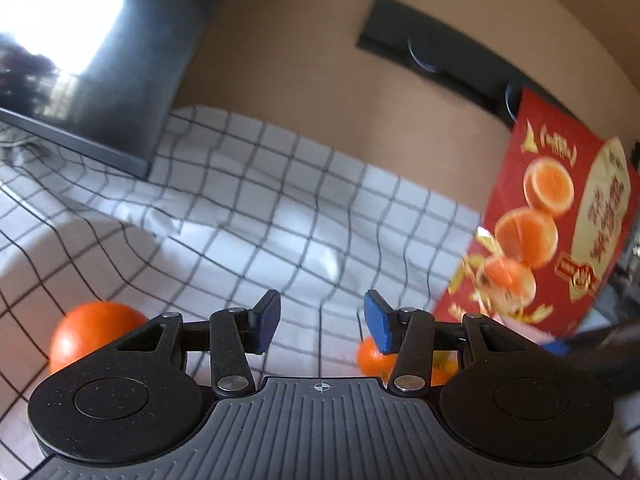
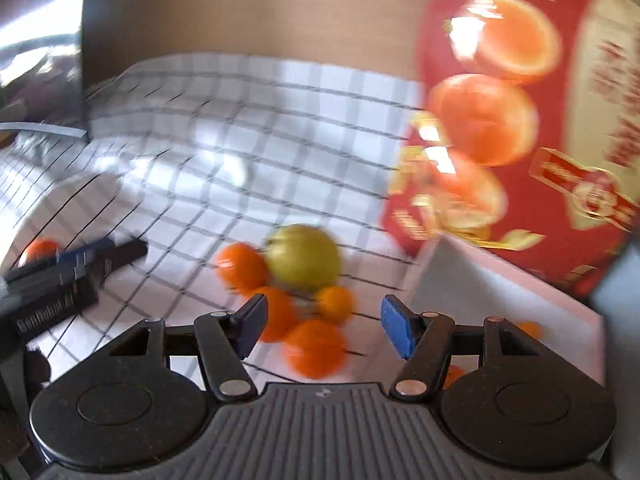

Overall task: Organize fruits
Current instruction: 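Move both open tools back toward the fruit cluster on the table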

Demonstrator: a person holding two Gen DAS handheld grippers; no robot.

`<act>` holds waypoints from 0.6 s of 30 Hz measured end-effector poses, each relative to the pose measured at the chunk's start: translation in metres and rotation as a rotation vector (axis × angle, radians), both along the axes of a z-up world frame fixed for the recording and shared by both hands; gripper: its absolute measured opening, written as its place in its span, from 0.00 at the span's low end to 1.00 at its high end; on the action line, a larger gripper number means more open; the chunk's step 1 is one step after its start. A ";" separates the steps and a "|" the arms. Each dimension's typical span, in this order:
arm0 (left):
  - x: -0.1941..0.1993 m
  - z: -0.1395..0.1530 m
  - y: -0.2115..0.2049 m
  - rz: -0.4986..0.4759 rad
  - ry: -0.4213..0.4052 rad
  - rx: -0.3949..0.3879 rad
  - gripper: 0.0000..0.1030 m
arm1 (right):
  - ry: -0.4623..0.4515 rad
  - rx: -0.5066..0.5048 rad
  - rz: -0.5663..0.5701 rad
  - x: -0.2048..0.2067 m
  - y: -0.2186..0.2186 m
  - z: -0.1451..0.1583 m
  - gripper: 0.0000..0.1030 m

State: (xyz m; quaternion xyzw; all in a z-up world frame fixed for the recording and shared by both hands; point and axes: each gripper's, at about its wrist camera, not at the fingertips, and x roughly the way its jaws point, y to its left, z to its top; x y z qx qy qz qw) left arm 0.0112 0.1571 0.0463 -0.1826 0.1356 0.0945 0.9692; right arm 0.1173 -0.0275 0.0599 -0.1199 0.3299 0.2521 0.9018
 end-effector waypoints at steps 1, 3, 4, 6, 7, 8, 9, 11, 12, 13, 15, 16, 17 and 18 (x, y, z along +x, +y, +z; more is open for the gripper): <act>0.000 0.001 0.002 0.008 -0.004 -0.006 0.50 | -0.007 -0.017 0.013 -0.002 0.011 -0.004 0.61; 0.002 0.001 0.005 0.026 -0.004 -0.005 0.50 | -0.014 -0.043 0.028 -0.003 0.025 -0.010 0.60; 0.003 0.001 0.005 0.038 -0.005 0.001 0.50 | -0.015 -0.051 0.031 -0.002 0.030 -0.013 0.60; 0.004 0.001 0.005 0.051 -0.011 0.012 0.50 | -0.006 -0.055 0.016 0.003 0.034 -0.019 0.60; 0.002 0.000 0.005 0.050 -0.013 0.014 0.50 | 0.005 -0.051 0.001 0.007 0.036 -0.022 0.60; 0.002 0.000 0.006 0.046 -0.014 0.013 0.50 | 0.015 -0.043 -0.008 0.010 0.036 -0.024 0.59; 0.002 0.000 0.005 0.041 -0.014 0.012 0.50 | 0.026 -0.029 -0.016 0.014 0.039 -0.029 0.59; 0.003 0.000 0.005 0.034 -0.012 0.010 0.50 | 0.055 0.007 -0.017 0.015 0.031 -0.031 0.55; 0.003 -0.001 0.004 0.031 -0.010 0.010 0.50 | 0.068 0.014 -0.013 0.018 0.032 -0.034 0.52; 0.004 -0.001 0.004 0.029 -0.008 0.012 0.50 | 0.079 0.018 -0.004 0.017 0.031 -0.035 0.50; 0.004 -0.002 0.003 0.026 -0.007 0.015 0.50 | 0.066 0.008 0.012 0.013 0.032 -0.036 0.47; 0.004 -0.002 0.004 0.023 -0.006 0.013 0.50 | 0.071 0.007 0.025 0.011 0.031 -0.035 0.45; 0.004 -0.003 0.004 0.019 -0.005 0.007 0.50 | 0.074 0.010 0.036 0.008 0.029 -0.034 0.45; 0.004 -0.003 0.004 0.012 -0.005 -0.002 0.50 | 0.089 0.021 0.064 0.004 0.025 -0.031 0.45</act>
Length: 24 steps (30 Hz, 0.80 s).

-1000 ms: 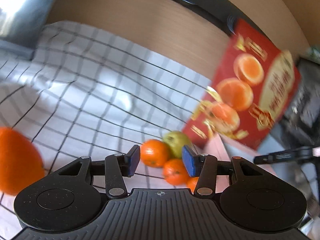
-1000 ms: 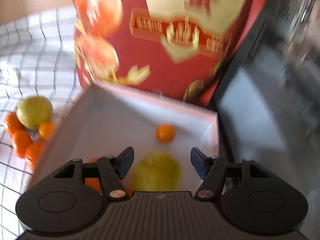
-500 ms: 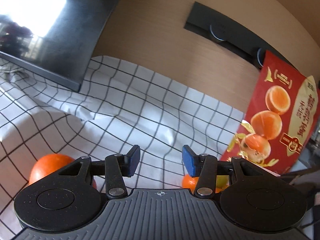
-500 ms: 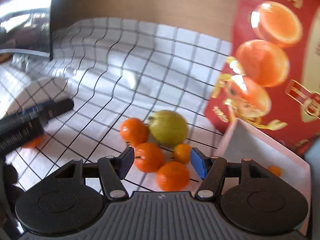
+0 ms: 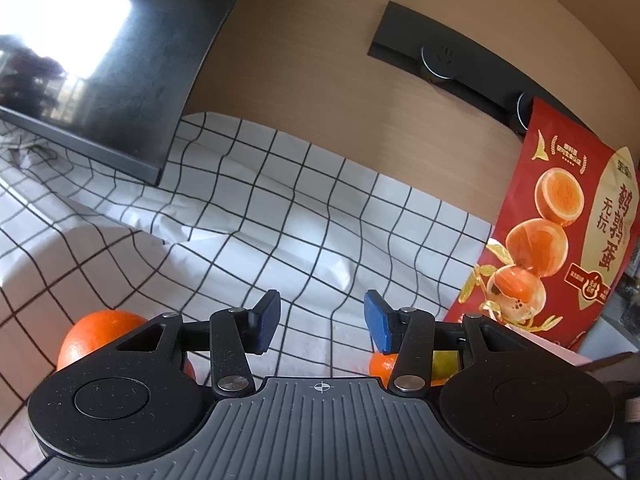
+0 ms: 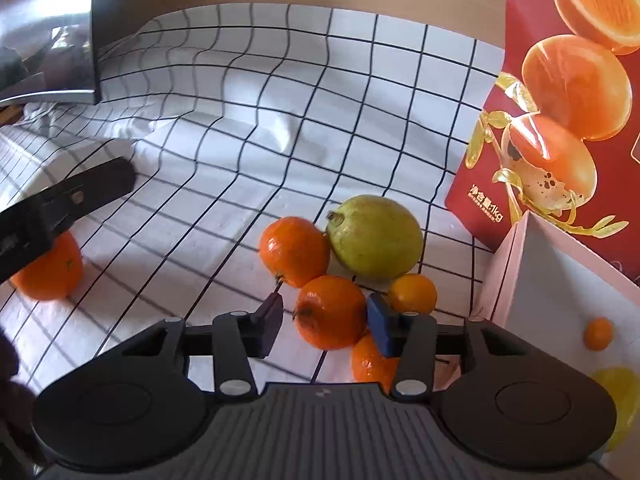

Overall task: Organize fruits
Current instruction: 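Move both open tools back toward the fruit cluster on the table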

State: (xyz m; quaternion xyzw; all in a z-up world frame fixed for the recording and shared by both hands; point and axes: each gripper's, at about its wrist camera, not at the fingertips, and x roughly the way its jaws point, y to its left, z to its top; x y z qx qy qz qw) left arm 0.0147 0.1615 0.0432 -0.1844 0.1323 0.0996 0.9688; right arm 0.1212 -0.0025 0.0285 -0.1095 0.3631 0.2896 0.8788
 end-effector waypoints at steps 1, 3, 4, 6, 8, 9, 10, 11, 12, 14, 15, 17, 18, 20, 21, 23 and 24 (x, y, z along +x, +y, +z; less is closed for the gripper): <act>0.000 0.000 0.000 -0.009 0.001 -0.008 0.50 | 0.028 0.019 0.038 -0.005 -0.006 0.004 0.42; 0.003 -0.001 -0.003 -0.038 0.011 -0.006 0.49 | 0.071 0.072 0.096 -0.014 -0.020 0.014 0.40; 0.005 -0.002 -0.007 -0.052 0.018 0.004 0.50 | 0.054 0.091 0.101 -0.021 -0.030 0.021 0.40; 0.010 -0.005 -0.017 -0.095 0.042 0.042 0.50 | 0.001 0.094 0.089 -0.034 -0.045 0.032 0.40; 0.013 -0.008 -0.027 -0.143 0.061 0.077 0.50 | -0.016 0.096 0.069 -0.038 -0.057 0.039 0.40; 0.014 -0.010 -0.033 -0.170 0.071 0.098 0.50 | -0.014 0.096 0.059 -0.039 -0.062 0.040 0.40; 0.015 -0.011 -0.038 -0.189 0.077 0.117 0.50 | -0.013 0.096 0.045 -0.040 -0.068 0.041 0.40; 0.016 -0.012 -0.043 -0.201 0.081 0.137 0.50 | -0.015 0.093 0.030 -0.039 -0.072 0.041 0.40; 0.016 -0.012 -0.046 -0.204 0.082 0.154 0.50 | -0.019 0.090 0.017 -0.039 -0.075 0.040 0.40; 0.016 -0.012 -0.047 -0.195 0.076 0.160 0.50 | -0.045 0.083 -0.005 -0.038 -0.080 0.038 0.41; 0.015 -0.011 -0.045 -0.184 0.069 0.151 0.50 | -0.059 0.077 -0.009 -0.038 -0.079 0.036 0.41; 0.012 -0.009 -0.036 -0.140 0.052 0.124 0.50 | -0.072 0.074 0.001 -0.036 -0.074 0.032 0.41; 0.010 -0.007 -0.031 -0.110 0.043 0.115 0.50 | -0.074 0.076 0.011 -0.035 -0.070 0.030 0.41; 0.004 -0.002 -0.021 -0.043 0.020 0.100 0.50 | -0.070 0.083 0.031 -0.032 -0.055 0.025 0.41; 0.002 -0.001 -0.016 -0.012 0.009 0.088 0.50 | -0.063 0.089 0.035 -0.030 -0.048 0.023 0.41; -0.001 0.001 -0.007 0.026 -0.002 0.059 0.50 | -0.043 0.098 0.029 -0.024 -0.031 0.016 0.41; -0.002 0.001 -0.003 0.042 -0.001 0.048 0.50 | -0.041 0.094 0.023 -0.022 -0.024 0.013 0.41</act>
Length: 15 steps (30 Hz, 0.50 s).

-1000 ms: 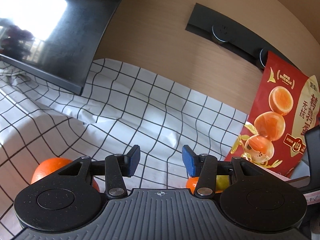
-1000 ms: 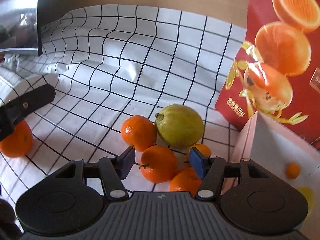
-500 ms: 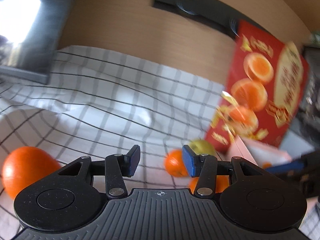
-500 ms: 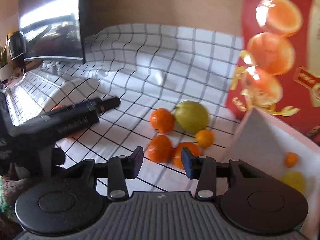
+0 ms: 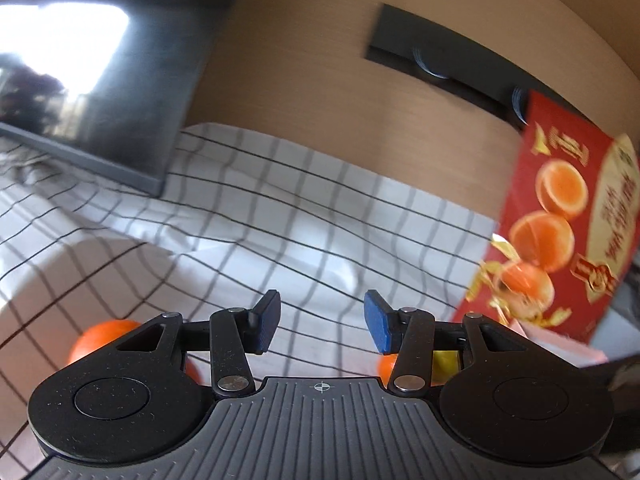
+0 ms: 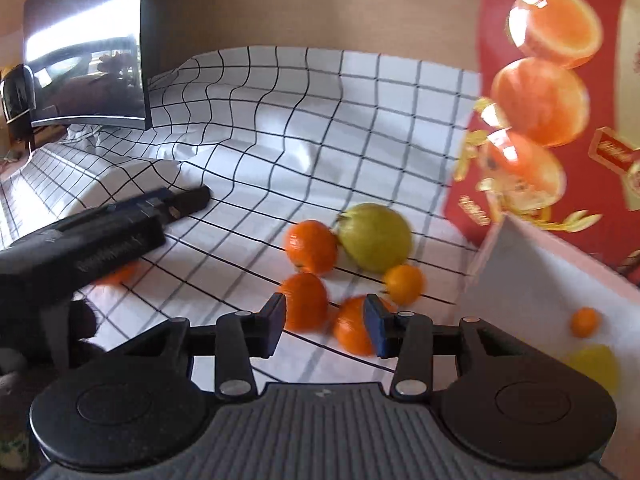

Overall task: Organize fruits
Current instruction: 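Move both open tools back toward the fruit cluster on the table, then close the right tool on a tangerine while the left tool approaches an orange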

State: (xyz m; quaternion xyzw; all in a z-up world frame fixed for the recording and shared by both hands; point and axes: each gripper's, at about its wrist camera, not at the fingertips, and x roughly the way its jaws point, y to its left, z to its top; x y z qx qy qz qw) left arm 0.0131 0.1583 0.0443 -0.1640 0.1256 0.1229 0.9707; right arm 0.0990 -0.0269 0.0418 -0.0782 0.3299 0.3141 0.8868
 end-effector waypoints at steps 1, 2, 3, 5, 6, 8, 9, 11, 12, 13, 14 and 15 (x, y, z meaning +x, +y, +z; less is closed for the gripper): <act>0.000 0.000 0.002 0.010 0.003 -0.003 0.50 | -0.008 -0.018 -0.005 0.001 0.009 -0.004 0.41; 0.001 0.000 0.002 0.015 0.005 -0.004 0.50 | -0.029 -0.053 -0.010 0.001 0.019 -0.008 0.41; 0.001 0.000 0.002 0.014 0.007 -0.002 0.50 | -0.056 -0.090 -0.016 0.000 0.028 -0.013 0.41; 0.001 0.000 0.001 0.004 0.004 0.010 0.50 | -0.103 -0.113 -0.002 -0.003 0.039 -0.017 0.52; 0.001 0.000 0.000 0.000 0.003 0.020 0.50 | -0.107 -0.114 0.002 -0.003 0.043 -0.017 0.52; 0.002 0.000 -0.004 -0.009 0.005 0.043 0.50 | -0.102 -0.115 0.005 -0.004 0.049 -0.018 0.52; 0.002 0.000 -0.005 -0.013 0.007 0.049 0.50 | -0.094 -0.118 0.012 -0.004 0.052 -0.019 0.52; 0.004 -0.001 -0.005 -0.016 0.010 0.051 0.50 | -0.077 -0.124 0.029 -0.004 0.058 -0.022 0.52; 0.004 -0.001 -0.004 -0.013 0.010 0.048 0.50 | -0.065 -0.127 0.039 -0.005 0.061 -0.025 0.52; 0.003 -0.001 -0.004 -0.012 0.010 0.046 0.50 | -0.054 -0.127 0.048 -0.005 0.063 -0.027 0.52; 0.003 -0.001 -0.004 -0.010 0.010 0.044 0.50 | -0.047 -0.125 0.053 -0.005 0.064 -0.030 0.50; 0.003 -0.001 -0.003 -0.009 0.011 0.041 0.50 | -0.045 -0.123 0.056 -0.006 0.064 -0.032 0.48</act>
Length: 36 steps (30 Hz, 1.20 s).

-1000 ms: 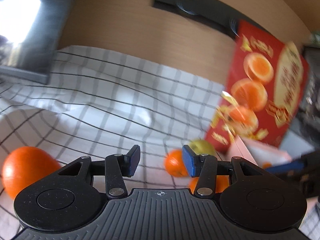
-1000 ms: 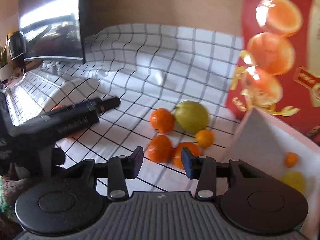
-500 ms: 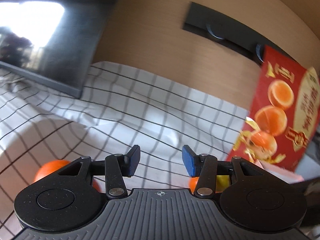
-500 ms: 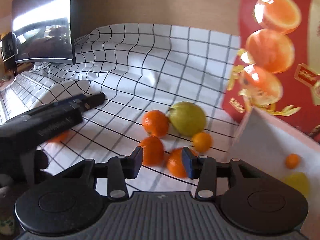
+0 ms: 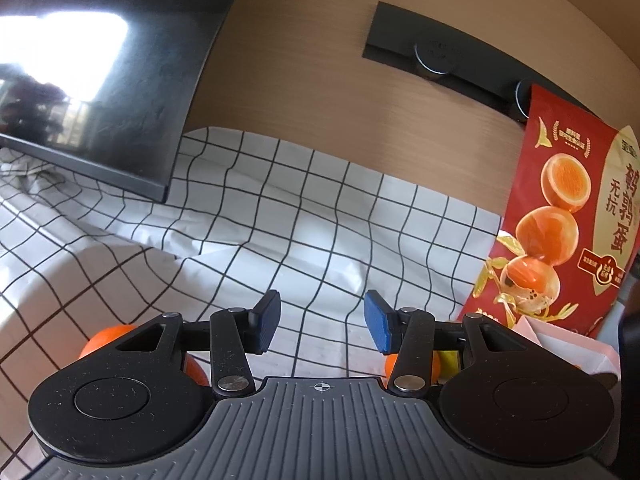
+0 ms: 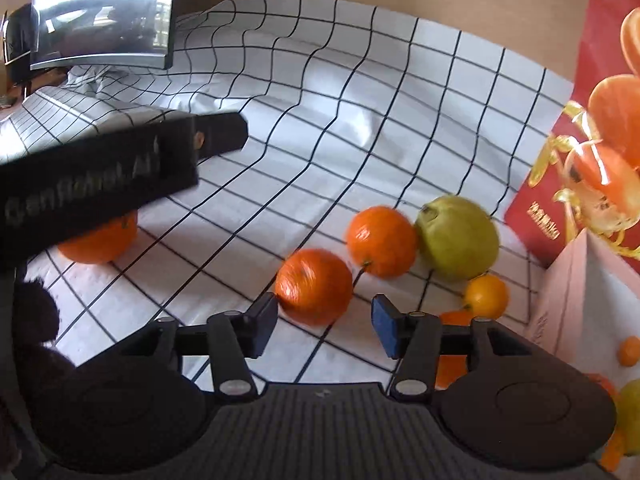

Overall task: Organize fruits
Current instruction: 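Close the right tool on a tangerine while the left tool approaches an orange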

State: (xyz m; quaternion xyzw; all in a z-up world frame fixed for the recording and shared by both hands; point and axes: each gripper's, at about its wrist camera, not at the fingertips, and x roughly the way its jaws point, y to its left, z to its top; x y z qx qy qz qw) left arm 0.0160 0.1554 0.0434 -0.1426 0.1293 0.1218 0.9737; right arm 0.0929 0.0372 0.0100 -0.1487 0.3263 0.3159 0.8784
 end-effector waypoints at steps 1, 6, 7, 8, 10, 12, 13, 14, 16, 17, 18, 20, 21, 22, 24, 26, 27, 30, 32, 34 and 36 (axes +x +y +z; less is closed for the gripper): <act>0.000 0.000 0.000 -0.002 0.002 -0.001 0.50 | 0.002 -0.001 0.004 -0.001 0.000 -0.002 0.42; 0.001 -0.002 -0.002 -0.015 0.014 0.006 0.50 | -0.004 -0.012 -0.008 -0.008 -0.008 0.000 0.16; 0.002 -0.002 -0.002 -0.016 0.016 0.007 0.50 | -0.003 0.002 -0.005 -0.011 -0.013 0.003 0.15; 0.002 -0.002 -0.003 -0.016 0.018 0.008 0.50 | -0.001 0.017 0.001 -0.015 -0.018 0.007 0.13; 0.003 -0.003 -0.003 -0.014 0.023 0.012 0.50 | 0.001 0.042 0.021 -0.024 -0.028 0.014 0.11; 0.004 -0.004 -0.002 -0.009 0.029 0.013 0.50 | -0.014 0.054 0.036 -0.031 -0.036 0.021 0.11; 0.004 -0.005 -0.002 -0.007 0.032 0.012 0.50 | -0.019 0.059 0.036 -0.033 -0.039 0.024 0.11; 0.004 -0.005 -0.002 -0.004 0.033 0.012 0.50 | -0.018 0.066 0.033 -0.033 -0.041 0.027 0.11; 0.004 -0.005 -0.001 0.005 0.032 0.013 0.50 | -0.002 0.098 0.017 -0.028 -0.046 0.032 0.12; 0.003 -0.005 0.000 0.010 0.030 0.014 0.50 | 0.006 0.115 0.003 -0.024 -0.048 0.033 0.16; 0.002 -0.004 0.000 0.014 0.028 0.015 0.50 | 0.021 0.131 -0.010 -0.019 -0.048 0.033 0.22; 0.001 -0.003 -0.001 0.028 0.022 0.030 0.50 | 0.044 0.169 -0.029 -0.011 -0.048 0.030 0.47; -0.001 -0.001 -0.002 0.042 0.016 0.048 0.50 | 0.043 0.179 -0.041 -0.007 -0.046 0.027 0.49; -0.002 0.000 -0.003 0.054 0.010 0.066 0.50 | 0.035 0.174 -0.052 -0.004 -0.041 0.023 0.49; -0.004 0.003 -0.005 0.084 -0.005 0.103 0.50 | 0.023 0.156 -0.064 0.000 -0.031 0.015 0.49; -0.007 0.005 -0.006 0.109 -0.015 0.128 0.50 | 0.036 0.153 -0.067 0.007 -0.020 0.007 0.51; -0.008 0.005 -0.006 0.122 -0.017 0.137 0.50 | 0.037 0.179 -0.068 0.008 -0.018 0.005 0.55; -0.009 0.006 -0.003 0.146 -0.017 0.145 0.50 | 0.065 0.236 -0.066 0.013 -0.010 0.003 0.58; -0.010 0.006 -0.001 0.151 -0.014 0.141 0.50 | 0.091 0.256 -0.066 0.015 -0.003 0.001 0.58; -0.010 0.007 0.000 0.154 -0.013 0.138 0.50 | 0.109 0.250 -0.048 0.013 0.004 -0.001 0.55; -0.010 0.007 0.001 0.150 -0.011 0.136 0.50 | 0.114 0.228 -0.025 0.009 0.012 -0.003 0.51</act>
